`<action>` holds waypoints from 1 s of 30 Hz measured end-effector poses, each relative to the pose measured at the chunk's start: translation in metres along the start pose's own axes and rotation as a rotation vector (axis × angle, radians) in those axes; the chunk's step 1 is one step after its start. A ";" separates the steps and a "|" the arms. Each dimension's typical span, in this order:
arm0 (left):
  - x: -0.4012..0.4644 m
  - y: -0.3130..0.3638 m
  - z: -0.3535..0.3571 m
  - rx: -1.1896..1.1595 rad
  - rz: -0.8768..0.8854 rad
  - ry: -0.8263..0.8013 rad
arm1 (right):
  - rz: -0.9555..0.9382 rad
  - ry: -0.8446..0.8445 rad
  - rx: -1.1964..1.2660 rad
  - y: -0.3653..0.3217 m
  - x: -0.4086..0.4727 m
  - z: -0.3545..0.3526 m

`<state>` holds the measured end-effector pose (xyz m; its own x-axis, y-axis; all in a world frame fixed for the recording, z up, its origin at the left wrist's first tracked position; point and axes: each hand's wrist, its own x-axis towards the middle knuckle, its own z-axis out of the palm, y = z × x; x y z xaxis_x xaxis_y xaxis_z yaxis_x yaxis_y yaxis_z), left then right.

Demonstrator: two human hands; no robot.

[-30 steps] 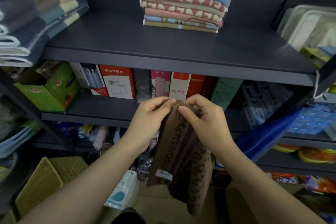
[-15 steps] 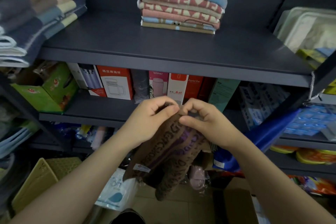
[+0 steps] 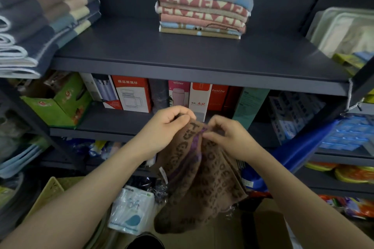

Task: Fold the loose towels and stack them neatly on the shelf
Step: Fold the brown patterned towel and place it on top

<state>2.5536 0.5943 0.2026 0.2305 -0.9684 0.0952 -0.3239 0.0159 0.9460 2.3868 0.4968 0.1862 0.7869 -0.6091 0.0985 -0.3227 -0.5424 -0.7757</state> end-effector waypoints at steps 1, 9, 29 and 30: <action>0.001 -0.001 0.002 -0.025 -0.053 0.013 | -0.011 0.058 -0.019 -0.001 0.002 0.003; 0.010 0.004 -0.003 0.741 0.075 -0.059 | -0.212 0.115 -0.160 -0.012 0.007 0.016; 0.025 -0.050 -0.055 -0.286 -0.232 0.707 | 0.310 0.073 -0.253 0.092 -0.017 -0.033; 0.026 -0.055 -0.053 -0.264 -0.256 0.692 | 0.327 0.140 -0.280 0.093 -0.017 -0.035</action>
<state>2.6262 0.5811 0.1697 0.8161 -0.5760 -0.0469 0.0261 -0.0444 0.9987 2.3252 0.4367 0.1342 0.5473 -0.8365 -0.0260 -0.6876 -0.4318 -0.5837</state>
